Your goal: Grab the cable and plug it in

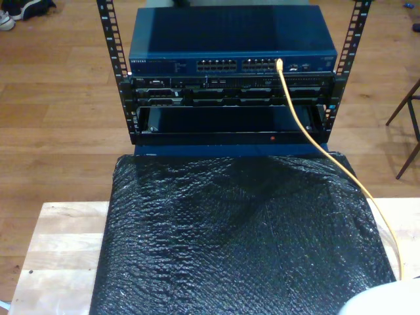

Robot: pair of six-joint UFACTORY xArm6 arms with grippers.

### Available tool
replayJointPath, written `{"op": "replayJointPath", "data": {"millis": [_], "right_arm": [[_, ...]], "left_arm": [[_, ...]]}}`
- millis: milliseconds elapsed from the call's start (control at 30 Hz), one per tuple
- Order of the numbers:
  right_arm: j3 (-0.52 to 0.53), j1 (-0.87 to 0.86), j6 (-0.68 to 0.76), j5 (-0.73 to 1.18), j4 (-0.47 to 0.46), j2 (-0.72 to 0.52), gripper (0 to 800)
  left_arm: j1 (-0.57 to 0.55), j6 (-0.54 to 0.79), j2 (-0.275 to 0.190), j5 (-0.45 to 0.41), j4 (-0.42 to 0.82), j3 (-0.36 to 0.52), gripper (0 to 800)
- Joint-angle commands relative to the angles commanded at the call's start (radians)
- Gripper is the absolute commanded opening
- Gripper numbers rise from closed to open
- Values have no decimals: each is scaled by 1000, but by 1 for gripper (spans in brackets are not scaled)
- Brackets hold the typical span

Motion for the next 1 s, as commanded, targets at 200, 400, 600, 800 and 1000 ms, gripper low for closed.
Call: {"op": "replayJointPath", "data": {"millis": [200,400,600,800,1000], "right_arm": [[26,-3,-72,-71,-26,64,800],[71,-69,-97,-121,-29,115,800],[101,-101,-100,-169,-21,135,800],[100,-106,-97,-173,-20,135,800],[114,-107,-98,-189,-21,118,800]], "left_arm": [[-2,0,0,0,0,0,800],[-2,0,0,0,0,0,800],[0,0,0,0,0,0,800],[-2,0,0,0,0,0,800],[-2,0,0,0,0,0,800]]}}
